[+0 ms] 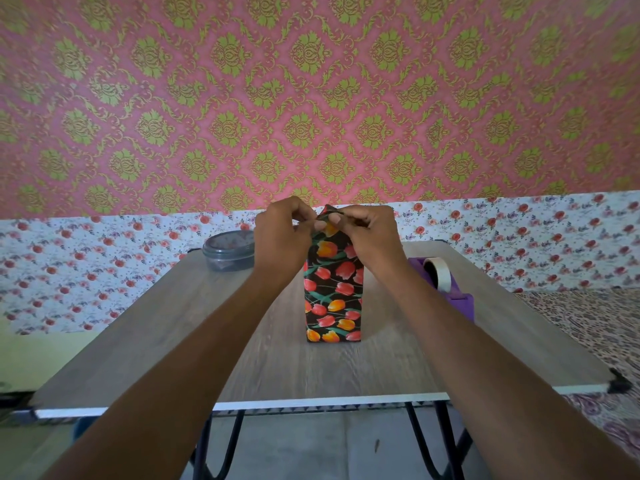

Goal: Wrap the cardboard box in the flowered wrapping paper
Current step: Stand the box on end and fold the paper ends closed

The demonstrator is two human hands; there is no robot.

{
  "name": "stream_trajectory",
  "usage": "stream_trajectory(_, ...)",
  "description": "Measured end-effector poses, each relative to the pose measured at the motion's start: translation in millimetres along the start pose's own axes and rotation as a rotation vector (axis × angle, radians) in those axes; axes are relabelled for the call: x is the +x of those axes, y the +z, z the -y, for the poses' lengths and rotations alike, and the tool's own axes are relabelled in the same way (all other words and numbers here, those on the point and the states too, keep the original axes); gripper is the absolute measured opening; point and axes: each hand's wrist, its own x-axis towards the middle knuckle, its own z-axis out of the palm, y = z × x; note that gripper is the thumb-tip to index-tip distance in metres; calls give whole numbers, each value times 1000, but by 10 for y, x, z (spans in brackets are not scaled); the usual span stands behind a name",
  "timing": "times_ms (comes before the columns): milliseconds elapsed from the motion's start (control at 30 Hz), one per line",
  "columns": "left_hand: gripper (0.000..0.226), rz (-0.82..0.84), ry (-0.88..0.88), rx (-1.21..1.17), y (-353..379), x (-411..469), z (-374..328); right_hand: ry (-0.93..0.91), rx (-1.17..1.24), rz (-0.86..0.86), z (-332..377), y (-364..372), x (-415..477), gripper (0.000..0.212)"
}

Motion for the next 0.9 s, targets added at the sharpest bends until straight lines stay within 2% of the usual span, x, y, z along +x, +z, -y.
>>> stream_trajectory(167,20,-52,-113,-92,7,11,-1,40,43,42,35,-28,53,12)
stream_trajectory(300,18,-1,-46,-176,-35,9,19,24,99,31,2,-51,45,16)
stream_trajectory(367,10,-9,-11,-204,-46,0,30,40,136,21,-24,-64,35,18)
stream_trajectory(467,13,-5,-34,-224,-69,43,52,72,175,25,-43,-66,24,21)
stream_trajectory(633,19,112,-84,-153,-123,209,76,107,213,41,-45,-59,22,20)
stream_trajectory(767,16,317,-156,-266,-212,329,72,133,244,23,-56,-66,29,22)
stream_trajectory(900,13,396,-112,-342,-262,355,97,128,249,-6,-68,-78,35,22)
